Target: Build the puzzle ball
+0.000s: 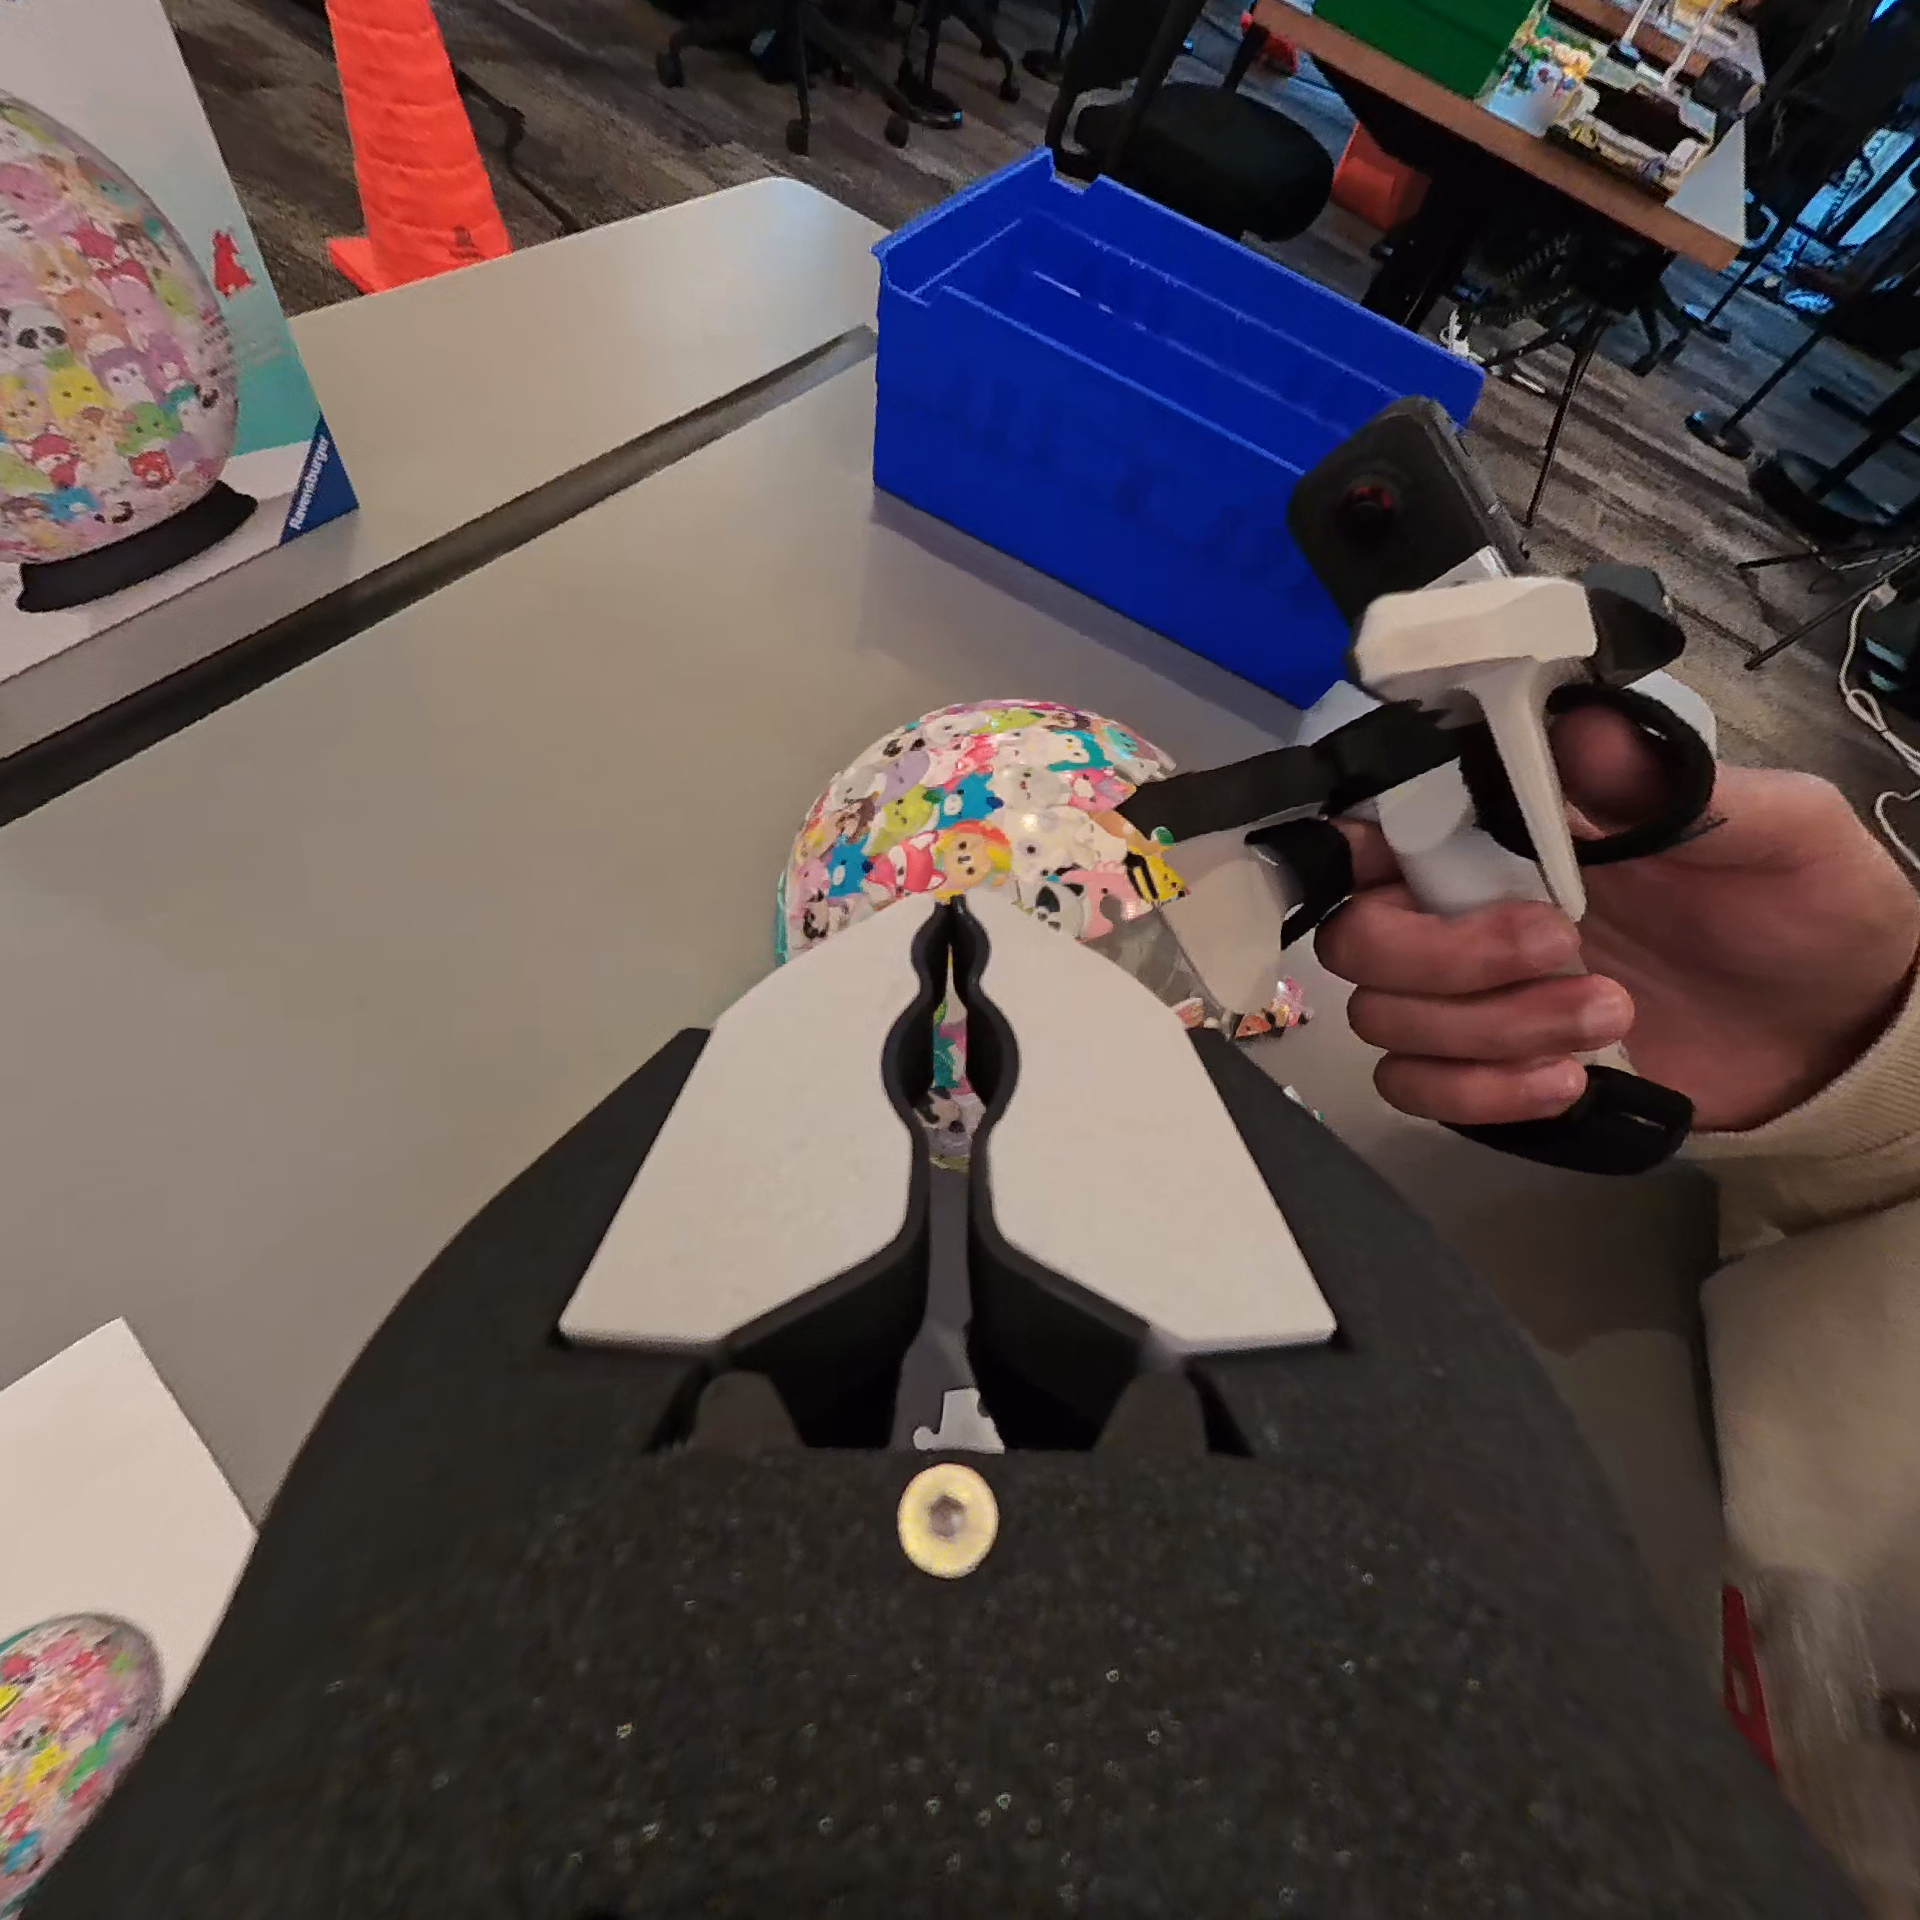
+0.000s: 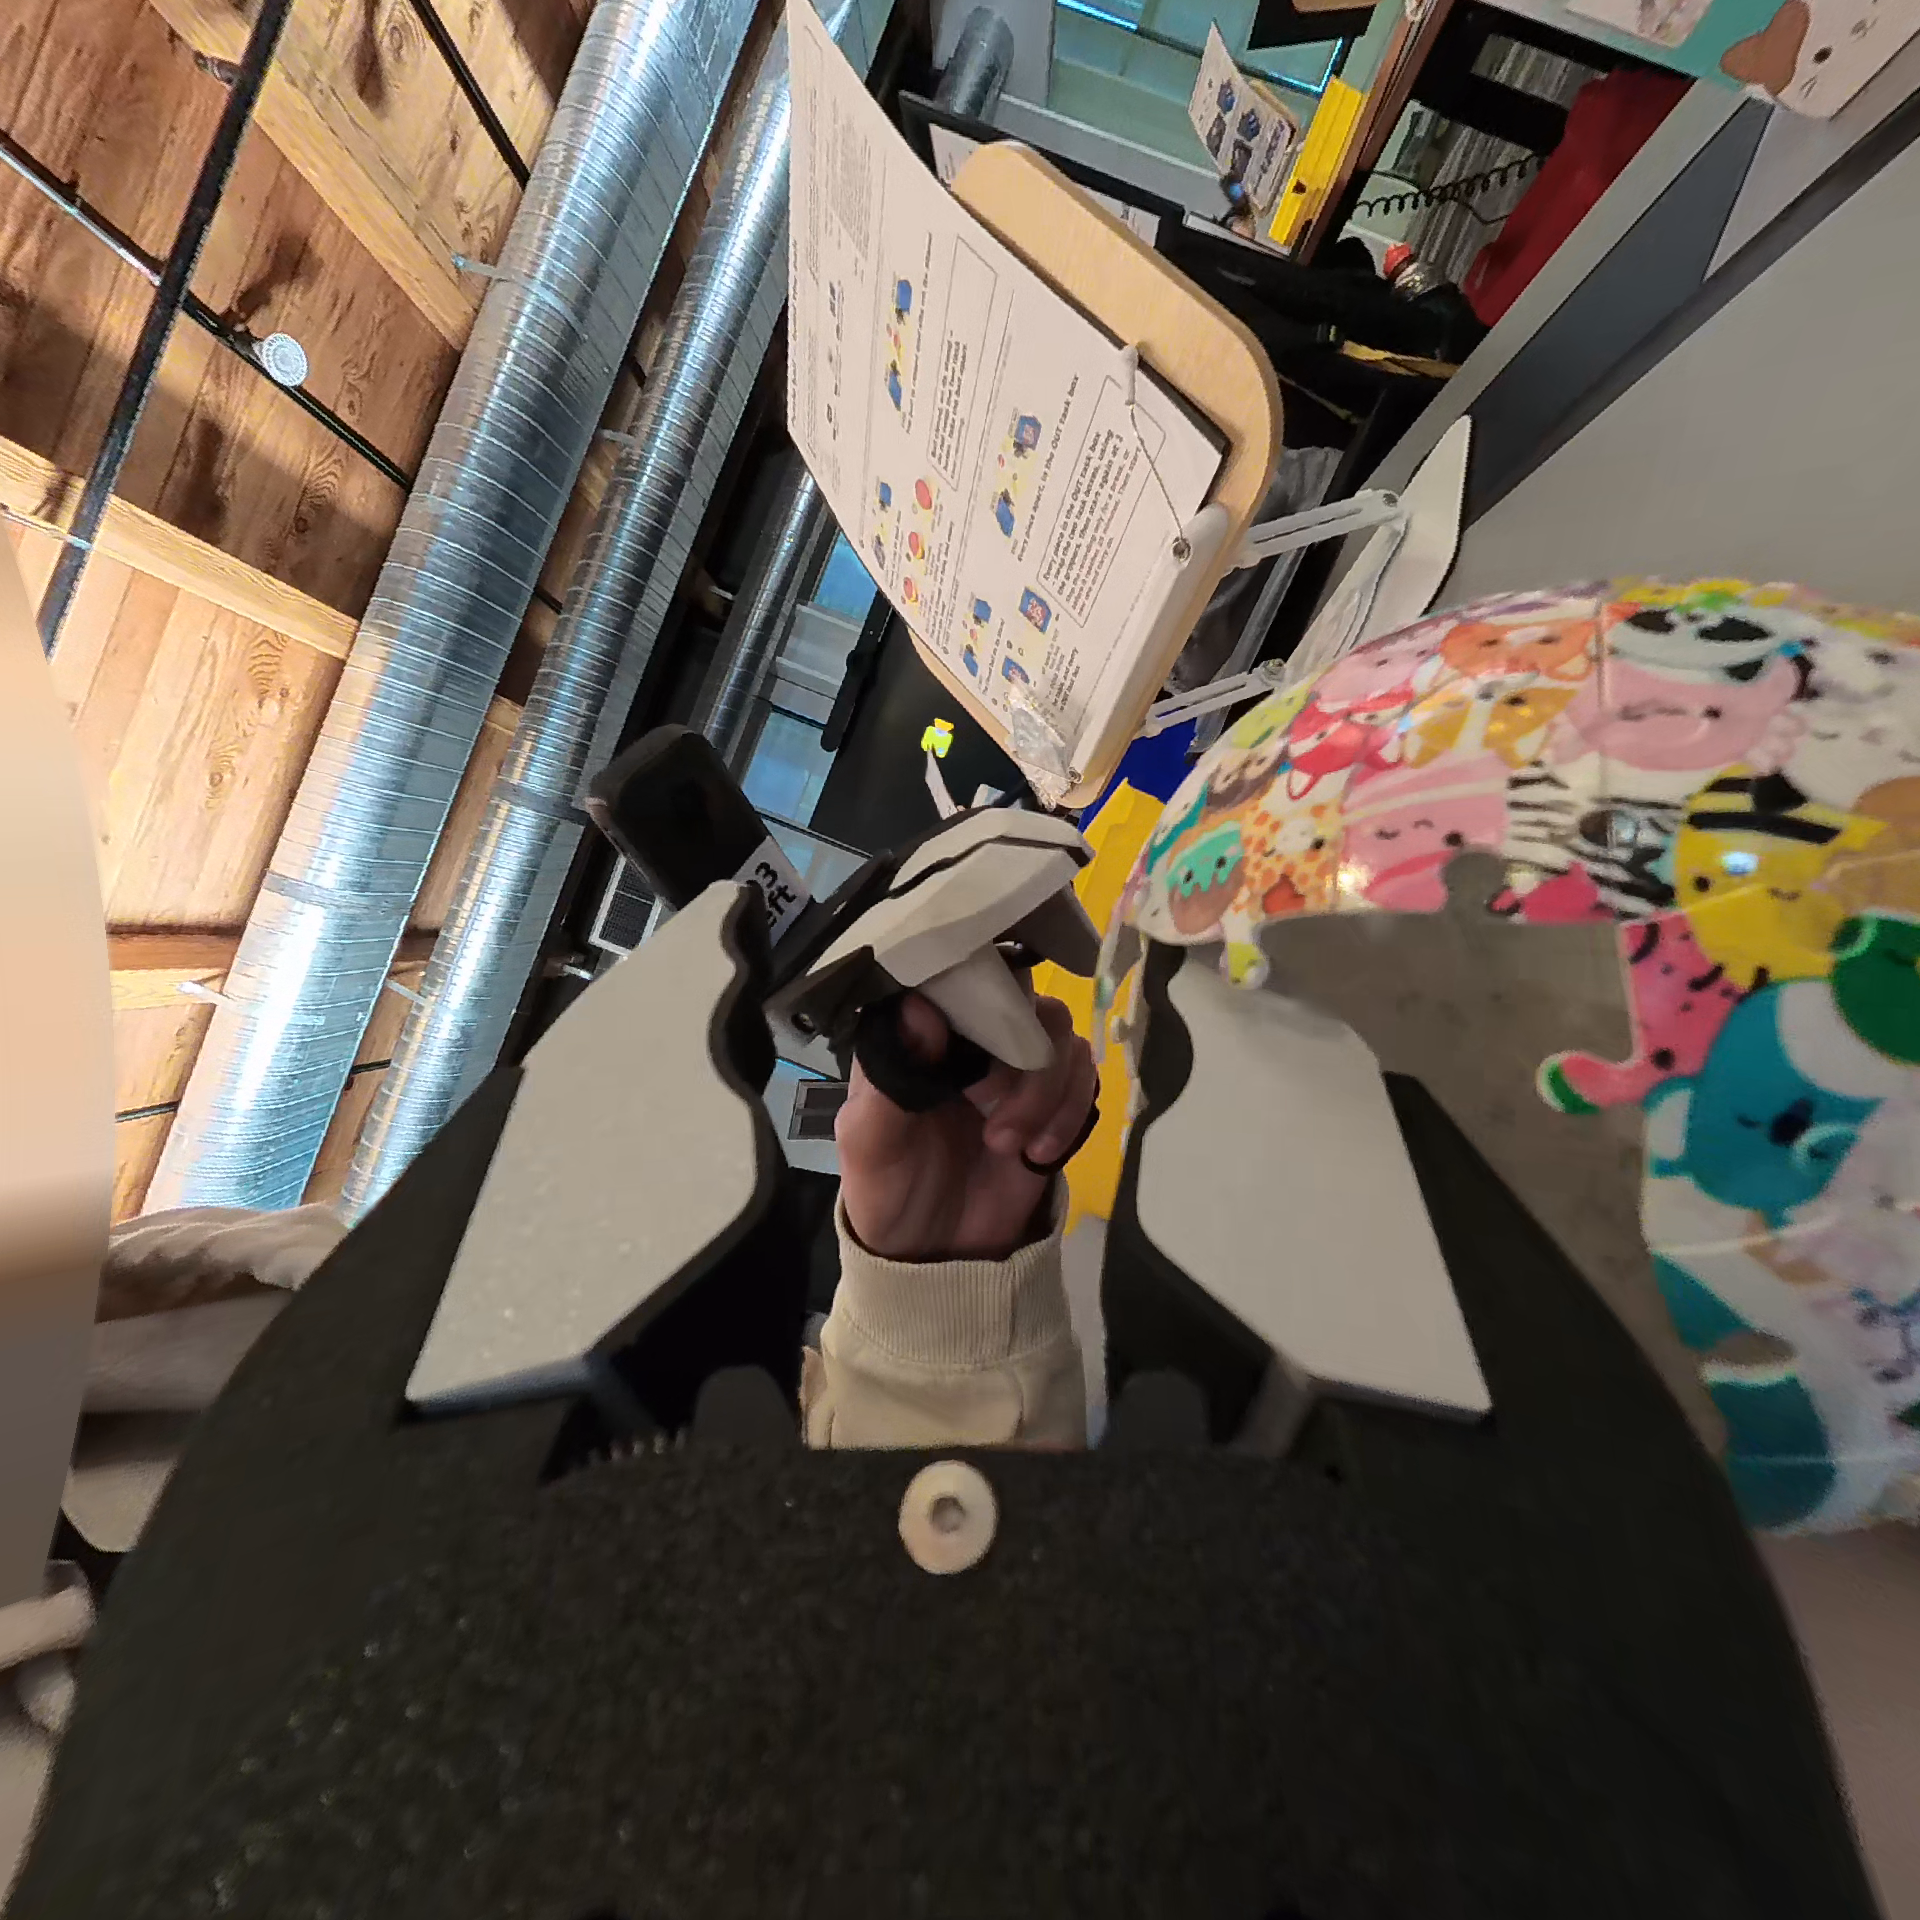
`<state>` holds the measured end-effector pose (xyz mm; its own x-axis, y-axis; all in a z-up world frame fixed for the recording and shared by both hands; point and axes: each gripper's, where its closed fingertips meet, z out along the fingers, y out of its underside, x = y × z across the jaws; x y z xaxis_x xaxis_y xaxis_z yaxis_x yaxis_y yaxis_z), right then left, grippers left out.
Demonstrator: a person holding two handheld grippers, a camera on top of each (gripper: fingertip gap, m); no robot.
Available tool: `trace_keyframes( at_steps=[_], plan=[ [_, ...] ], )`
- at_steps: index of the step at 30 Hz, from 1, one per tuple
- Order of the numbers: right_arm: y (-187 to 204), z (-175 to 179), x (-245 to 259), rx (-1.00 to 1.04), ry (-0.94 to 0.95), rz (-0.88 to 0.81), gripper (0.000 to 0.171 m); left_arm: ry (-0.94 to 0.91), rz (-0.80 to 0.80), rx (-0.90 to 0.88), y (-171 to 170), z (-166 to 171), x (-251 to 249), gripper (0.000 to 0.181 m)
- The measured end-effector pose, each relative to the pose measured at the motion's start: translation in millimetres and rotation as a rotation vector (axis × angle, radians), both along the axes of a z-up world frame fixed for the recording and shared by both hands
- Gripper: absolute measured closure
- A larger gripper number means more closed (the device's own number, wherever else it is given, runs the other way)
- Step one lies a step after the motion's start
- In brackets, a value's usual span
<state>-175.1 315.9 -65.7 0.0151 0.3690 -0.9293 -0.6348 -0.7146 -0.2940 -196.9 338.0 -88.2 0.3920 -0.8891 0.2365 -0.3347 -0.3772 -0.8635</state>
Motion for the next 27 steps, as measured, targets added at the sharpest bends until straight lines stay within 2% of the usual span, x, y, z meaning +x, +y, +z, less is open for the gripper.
trace_keyframes(
  at_steps=[7, 11, 18, 21, 27],
  plan=[
    [0.6, 3.4, -6.5, -0.003, 0.027, 0.02, 0.101, 0.054, -0.071, 0.026, -10.7, -5.2, 18.6, 0.181],
    [3.6, 2.5, -7.9, -0.014, 0.038, 0.024, 0.102, 0.061, -0.054, 0.035, -9.3, -4.9, 15.0, 0.181],
    [7.6, 1.2, -7.5, -0.026, -0.046, -0.024, 0.083, 0.058, -0.031, 0.0, -1.8, -8.1, 7.6, 0.181],
    [6.2, -3.4, -14.8, -0.039, -0.131, 0.01, 0.074, 0.084, -0.019, 0.022, 4.6, -8.5, 1.3, 0.181],
    [4.0, 3.2, -12.9, -0.088, -0.043, 0.025, 0.068, 0.065, -0.108, 0.022, 3.0, -12.1, 0.9, 0.181]
  ],
)
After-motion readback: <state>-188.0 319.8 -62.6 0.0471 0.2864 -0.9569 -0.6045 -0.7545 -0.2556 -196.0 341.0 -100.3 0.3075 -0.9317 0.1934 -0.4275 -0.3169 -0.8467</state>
